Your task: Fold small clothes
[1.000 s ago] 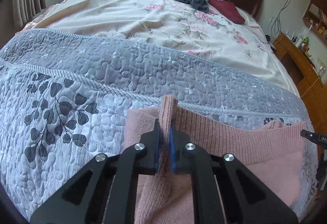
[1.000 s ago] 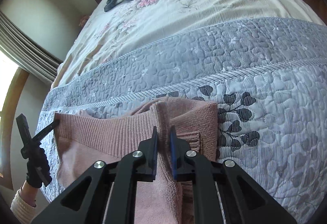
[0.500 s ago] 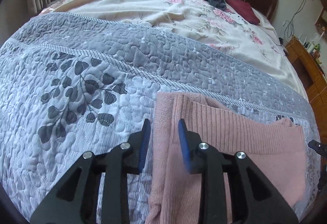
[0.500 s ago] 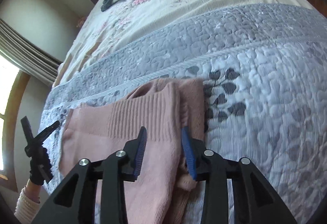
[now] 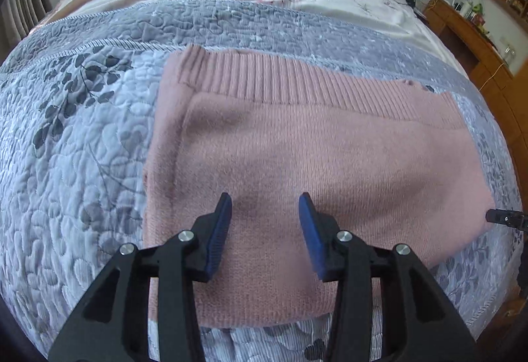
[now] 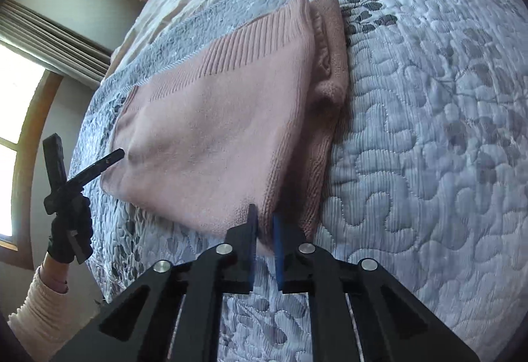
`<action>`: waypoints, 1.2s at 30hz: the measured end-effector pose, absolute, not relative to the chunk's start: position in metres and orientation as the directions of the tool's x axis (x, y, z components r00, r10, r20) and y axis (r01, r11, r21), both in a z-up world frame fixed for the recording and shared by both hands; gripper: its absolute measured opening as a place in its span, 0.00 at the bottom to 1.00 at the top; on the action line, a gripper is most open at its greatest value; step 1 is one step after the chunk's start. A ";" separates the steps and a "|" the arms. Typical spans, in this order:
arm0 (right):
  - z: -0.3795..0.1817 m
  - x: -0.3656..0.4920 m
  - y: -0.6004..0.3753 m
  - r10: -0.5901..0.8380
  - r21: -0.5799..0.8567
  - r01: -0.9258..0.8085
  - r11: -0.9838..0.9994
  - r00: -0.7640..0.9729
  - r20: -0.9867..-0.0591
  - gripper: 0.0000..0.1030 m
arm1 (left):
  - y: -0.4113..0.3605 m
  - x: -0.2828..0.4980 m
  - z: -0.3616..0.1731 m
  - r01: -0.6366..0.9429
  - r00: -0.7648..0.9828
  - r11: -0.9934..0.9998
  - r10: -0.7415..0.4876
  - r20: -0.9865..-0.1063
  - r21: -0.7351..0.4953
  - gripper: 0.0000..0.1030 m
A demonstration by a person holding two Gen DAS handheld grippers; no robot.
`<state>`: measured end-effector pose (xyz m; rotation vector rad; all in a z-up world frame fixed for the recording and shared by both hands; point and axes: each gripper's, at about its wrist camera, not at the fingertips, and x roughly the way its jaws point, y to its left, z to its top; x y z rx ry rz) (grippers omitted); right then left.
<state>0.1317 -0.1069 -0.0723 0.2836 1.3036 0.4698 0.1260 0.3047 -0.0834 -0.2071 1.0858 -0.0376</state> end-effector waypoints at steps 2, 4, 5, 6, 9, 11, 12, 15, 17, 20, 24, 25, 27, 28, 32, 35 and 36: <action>-0.070 0.131 -0.107 0.464 0.435 -0.176 0.883 0.189 -0.866 0.07 | 0.304 0.128 -0.093 -0.074 0.450 0.982 -0.122 -0.885 -0.173 0.41; -0.071 0.129 -0.104 0.427 0.393 -0.191 0.899 0.185 -0.885 0.07 | 0.305 0.128 -0.098 -0.073 0.448 0.982 -0.126 -0.885 -0.177 0.41; -0.073 0.128 -0.102 0.406 0.372 -0.195 0.908 0.181 -0.896 0.07 | 0.306 0.128 -0.100 -0.073 0.447 0.981 -0.130 -0.885 -0.181 0.41; -0.078 0.127 -0.102 0.391 0.358 -0.194 0.914 0.173 -0.904 0.07 | 0.307 0.128 -0.100 -0.072 0.446 0.980 -0.134 -0.885 -0.185 0.41; -0.094 0.125 -0.099 0.370 0.341 -0.182 0.922 0.156 -0.916 0.07 | 0.310 0.127 -0.103 -0.076 0.447 0.977 -0.147 -0.882 -0.201 0.41; -0.097 0.126 -0.100 0.378 0.353 -0.169 0.920 0.155 -0.913 0.07 | 0.310 0.127 -0.104 -0.075 0.449 0.977 -0.147 -0.882 -0.201 0.41; -0.096 0.127 -0.101 0.384 0.360 -0.165 0.918 0.152 -0.911 0.07 | 0.309 0.127 -0.103 -0.074 0.448 0.977 -0.145 -0.882 -0.199 0.41; -0.087 0.132 -0.104 0.423 0.402 -0.148 0.904 0.156 -0.893 0.16 | 0.308 0.129 -0.099 -0.083 0.438 0.978 -0.139 -0.888 -0.194 0.41; -0.074 0.136 -0.108 0.431 0.409 -0.148 0.900 0.185 -0.883 0.38 | 0.305 0.131 -0.092 -0.085 0.440 0.977 -0.138 -0.887 -0.194 0.43; -0.057 0.149 -0.112 0.447 0.421 -0.153 0.894 0.231 -0.864 0.61 | 0.294 0.137 -0.077 -0.057 0.470 0.979 -0.145 -0.871 -0.194 0.49; -0.063 0.174 -0.120 0.498 0.491 -0.093 0.866 0.222 -0.838 0.61 | 0.279 0.150 -0.068 -0.024 0.472 0.978 -0.173 -0.865 -0.209 0.51; -0.068 0.181 -0.122 0.512 0.509 -0.072 0.858 0.208 -0.833 0.61 | 0.276 0.154 -0.068 -0.020 0.471 0.978 -0.174 -0.865 -0.208 0.51; -0.080 0.190 -0.127 0.518 0.525 -0.023 0.851 0.195 -0.833 0.61 | 0.271 0.160 -0.071 -0.015 0.466 0.978 -0.179 -0.866 -0.210 0.51; -0.086 0.194 -0.130 0.520 0.529 -0.004 0.849 0.191 -0.833 0.61 | 0.270 0.163 -0.073 -0.019 0.463 0.977 -0.181 -0.868 -0.213 0.51; -0.106 0.203 -0.139 0.579 0.595 0.047 0.802 0.182 -0.795 0.62 | 0.270 0.172 -0.087 -0.033 0.439 0.974 -0.187 -0.879 -0.224 0.51; -0.115 0.207 -0.139 0.618 0.634 0.046 0.772 0.180 -0.765 0.62 | 0.271 0.173 -0.093 -0.035 0.441 0.971 -0.196 -0.876 -0.235 0.52; -0.117 0.208 -0.138 0.631 0.647 0.046 0.761 0.182 -0.754 0.62 | 0.272 0.173 -0.094 -0.034 0.442 0.971 -0.199 -0.875 -0.238 0.52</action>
